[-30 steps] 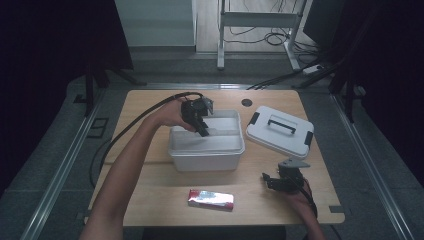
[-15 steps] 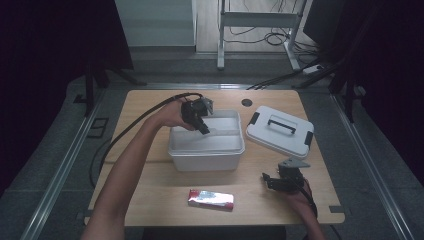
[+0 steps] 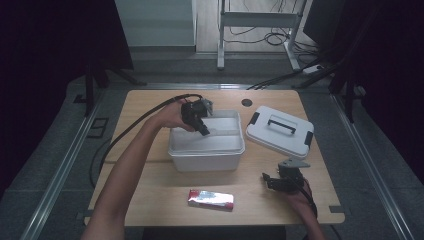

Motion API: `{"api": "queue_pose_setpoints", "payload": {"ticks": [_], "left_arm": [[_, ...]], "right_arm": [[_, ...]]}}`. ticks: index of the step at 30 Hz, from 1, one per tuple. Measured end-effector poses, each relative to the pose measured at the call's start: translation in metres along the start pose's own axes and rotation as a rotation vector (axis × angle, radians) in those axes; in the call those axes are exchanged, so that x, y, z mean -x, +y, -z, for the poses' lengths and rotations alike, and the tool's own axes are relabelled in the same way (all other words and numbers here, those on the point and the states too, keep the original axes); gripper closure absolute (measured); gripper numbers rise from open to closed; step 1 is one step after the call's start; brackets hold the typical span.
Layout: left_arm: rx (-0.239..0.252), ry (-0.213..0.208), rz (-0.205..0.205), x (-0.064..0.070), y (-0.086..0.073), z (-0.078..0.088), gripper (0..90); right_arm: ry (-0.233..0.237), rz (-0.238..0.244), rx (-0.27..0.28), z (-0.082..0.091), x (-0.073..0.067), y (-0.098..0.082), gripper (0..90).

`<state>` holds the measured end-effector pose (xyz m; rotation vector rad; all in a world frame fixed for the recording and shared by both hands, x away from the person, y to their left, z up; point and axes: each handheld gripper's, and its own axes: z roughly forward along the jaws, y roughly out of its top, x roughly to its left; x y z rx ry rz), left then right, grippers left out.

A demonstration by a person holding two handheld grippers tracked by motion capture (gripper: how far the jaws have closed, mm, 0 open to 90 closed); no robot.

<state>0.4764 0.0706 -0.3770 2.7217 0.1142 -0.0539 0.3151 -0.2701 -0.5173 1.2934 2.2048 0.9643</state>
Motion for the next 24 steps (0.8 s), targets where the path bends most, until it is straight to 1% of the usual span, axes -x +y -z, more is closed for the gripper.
{"api": "queue_pose_setpoints", "payload": {"ticks": [1, 2, 6, 7, 8, 11, 12, 13, 14, 15, 16, 18, 20, 21, 24], "left_arm": [[-0.007, -0.001, -0.007, -0.001, 0.000, 0.001, 88.9], [0.003, -0.004, 0.004, 0.000, 0.000, 0.000, 89.1], [0.000, -0.009, -0.004, -0.001, 0.000, 0.000, 89.5], [0.013, -0.010, 0.009, -0.001, -0.001, 0.000, 89.5], [0.017, -0.009, 0.010, -0.001, -0.001, 0.000, 89.5], [0.010, -0.006, -0.003, -0.001, -0.001, 0.000, 89.6], [0.019, -0.006, 0.007, -0.001, -0.001, 0.000, 89.6], [0.009, -0.005, -0.002, -0.001, -0.001, 0.001, 89.6], [0.010, -0.003, -0.004, -0.001, -0.002, 0.001, 89.6], [0.023, -0.003, 0.003, -0.001, -0.002, 0.001, 89.6], [0.016, -0.001, -0.012, -0.001, -0.002, 0.002, 89.7], [0.036, -0.001, -0.005, 0.000, -0.001, 0.003, 89.7], [0.043, -0.001, -0.006, 0.000, -0.001, 0.005, 89.7], [0.045, -0.002, -0.013, 0.000, -0.001, 0.006, 89.7], [0.066, 0.003, -0.005, 0.000, -0.002, 0.010, 89.8]], "right_arm": [[0.000, 0.000, 0.000, 0.000, 0.000, 0.000, 25.4], [0.000, 0.000, 0.000, 0.000, 0.000, 0.000, 25.4], [0.000, 0.000, 0.000, 0.000, 0.000, 0.000, 25.4], [0.000, 0.000, 0.000, 0.000, 0.000, 0.000, 25.4], [0.000, 0.000, 0.000, 0.000, 0.000, 0.000, 25.3], [0.000, 0.000, 0.000, 0.000, 0.000, 0.000, 25.3], [0.000, 0.000, 0.000, 0.000, 0.000, 0.000, 25.3], [0.000, 0.000, 0.000, 0.000, 0.000, 0.000, 25.3], [0.000, 0.001, 0.000, 0.000, 0.000, 0.000, 25.4], [0.000, 0.000, 0.000, 0.000, 0.000, 0.000, 25.4], [0.000, 0.000, 0.000, 0.000, 0.000, 0.000, 25.3], [0.000, 0.001, 0.001, 0.000, 0.000, 0.000, 25.4], [0.000, 0.000, 0.000, 0.000, 0.000, 0.000, 25.3], [0.000, 0.000, 0.000, 0.000, 0.000, 0.000, 25.3], [0.000, 0.000, 0.000, 0.000, 0.000, 0.000, 25.4]]}}
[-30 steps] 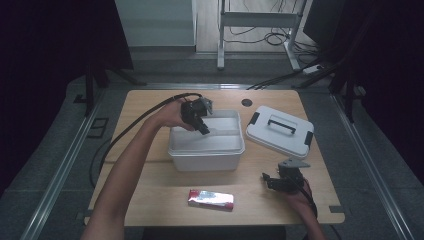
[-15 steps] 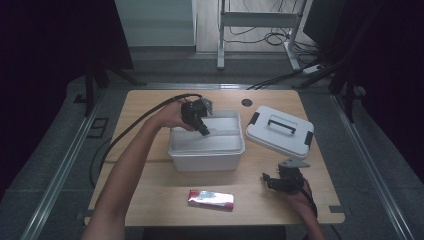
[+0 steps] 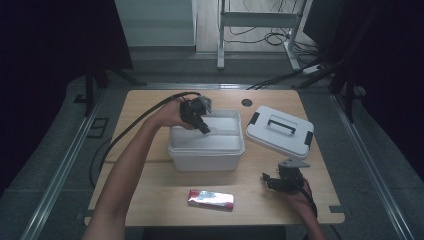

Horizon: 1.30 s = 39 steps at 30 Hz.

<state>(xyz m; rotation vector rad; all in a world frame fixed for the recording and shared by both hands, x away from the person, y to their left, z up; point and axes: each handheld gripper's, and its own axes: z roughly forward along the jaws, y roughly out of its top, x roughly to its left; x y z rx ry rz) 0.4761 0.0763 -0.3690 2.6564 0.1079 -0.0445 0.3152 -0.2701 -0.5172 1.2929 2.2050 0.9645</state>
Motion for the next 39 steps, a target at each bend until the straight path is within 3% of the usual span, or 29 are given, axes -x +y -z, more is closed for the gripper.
{"api": "queue_pose_setpoints", "payload": {"ticks": [5, 12, 22, 30, 39], "left_arm": [[0.058, 0.008, -0.003, 0.001, -0.001, 0.013, 89.8], [0.099, 0.046, 0.005, 0.005, -0.007, 0.035, 89.8], [0.154, 0.134, 0.014, 0.020, -0.022, 0.086, 89.8], [0.163, 0.177, 0.052, 0.030, -0.049, 0.111, 89.8], [0.185, 0.220, 0.129, 0.040, -0.090, 0.130, 89.8]], "right_arm": [[0.000, 0.000, 0.000, 0.000, 0.000, 0.000, 25.4], [0.000, 0.000, -0.001, 0.000, 0.000, 0.000, 25.4], [-0.002, -0.001, 0.002, 0.000, 0.000, 0.000, 25.3], [-0.005, -0.002, 0.001, 0.000, 0.000, 0.000, 25.2], [-0.012, -0.010, 0.000, 0.000, 0.000, 0.000, 25.2]]}}
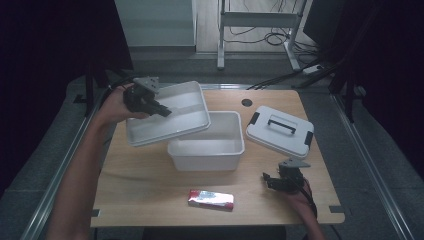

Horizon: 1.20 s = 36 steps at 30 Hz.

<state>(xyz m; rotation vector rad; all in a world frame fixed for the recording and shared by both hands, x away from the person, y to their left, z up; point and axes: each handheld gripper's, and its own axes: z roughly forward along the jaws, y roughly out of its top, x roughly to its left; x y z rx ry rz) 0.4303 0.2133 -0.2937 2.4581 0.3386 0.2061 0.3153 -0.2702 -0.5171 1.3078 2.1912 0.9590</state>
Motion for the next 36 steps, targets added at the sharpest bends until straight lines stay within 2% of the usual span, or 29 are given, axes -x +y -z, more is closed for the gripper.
{"api": "queue_pose_setpoints", "payload": {"ticks": [10, 25, 36], "left_arm": [[-0.011, 0.025, 0.046, 0.000, -0.030, 0.017, 89.8], [-0.046, 0.046, 0.101, -0.003, -0.063, 0.019, 89.8], [-0.035, 0.076, 0.178, -0.002, -0.097, 0.025, 89.8]], "right_arm": [[-0.005, -0.004, 0.000, 0.000, 0.000, 0.000, 25.2], [-0.006, -0.004, 0.000, 0.000, 0.001, 0.000, 25.2], [-0.006, -0.001, 0.001, 0.000, 0.001, 0.000, 25.3]]}}
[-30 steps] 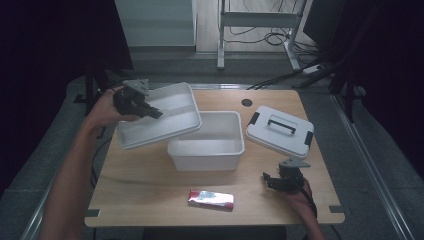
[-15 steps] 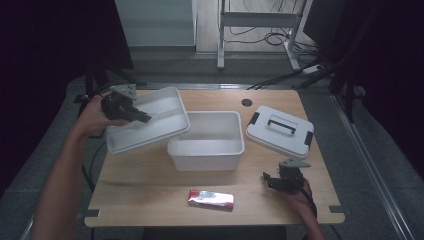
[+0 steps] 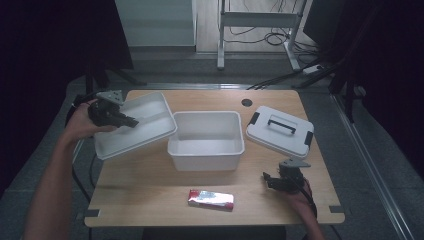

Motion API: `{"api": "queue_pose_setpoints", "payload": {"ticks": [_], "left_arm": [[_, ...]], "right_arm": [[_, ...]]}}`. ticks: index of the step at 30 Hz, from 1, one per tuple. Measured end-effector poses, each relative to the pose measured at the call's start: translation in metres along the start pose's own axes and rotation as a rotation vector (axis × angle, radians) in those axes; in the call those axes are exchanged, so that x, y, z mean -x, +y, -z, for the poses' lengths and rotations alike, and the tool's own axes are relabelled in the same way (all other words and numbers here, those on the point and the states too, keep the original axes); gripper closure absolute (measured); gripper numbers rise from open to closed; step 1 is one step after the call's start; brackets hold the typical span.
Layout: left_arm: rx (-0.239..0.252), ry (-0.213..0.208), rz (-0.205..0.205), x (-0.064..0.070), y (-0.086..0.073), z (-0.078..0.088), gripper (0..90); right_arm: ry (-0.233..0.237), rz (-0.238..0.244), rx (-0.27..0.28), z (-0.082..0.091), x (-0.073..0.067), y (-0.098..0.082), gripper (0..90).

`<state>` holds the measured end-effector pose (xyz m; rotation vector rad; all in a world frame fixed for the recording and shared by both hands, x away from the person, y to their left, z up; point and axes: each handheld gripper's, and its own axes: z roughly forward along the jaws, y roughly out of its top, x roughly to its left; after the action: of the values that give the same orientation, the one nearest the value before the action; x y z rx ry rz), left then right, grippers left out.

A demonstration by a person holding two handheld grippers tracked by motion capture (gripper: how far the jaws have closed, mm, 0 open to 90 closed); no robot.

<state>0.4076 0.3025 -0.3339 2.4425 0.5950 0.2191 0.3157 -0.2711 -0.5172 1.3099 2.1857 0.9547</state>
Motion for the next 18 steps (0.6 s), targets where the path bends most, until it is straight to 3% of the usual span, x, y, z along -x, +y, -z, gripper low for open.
{"api": "queue_pose_setpoints", "payload": {"ticks": [8, 18], "left_arm": [[-0.002, 0.007, 0.035, -0.005, -0.020, -0.002, 89.8], [-0.013, -0.005, 0.079, -0.011, -0.041, -0.018, 89.8]], "right_arm": [[0.002, -0.006, -0.001, 0.000, 0.000, 0.000, 25.5], [0.000, -0.003, -0.001, 0.000, 0.000, 0.000, 25.4]]}}
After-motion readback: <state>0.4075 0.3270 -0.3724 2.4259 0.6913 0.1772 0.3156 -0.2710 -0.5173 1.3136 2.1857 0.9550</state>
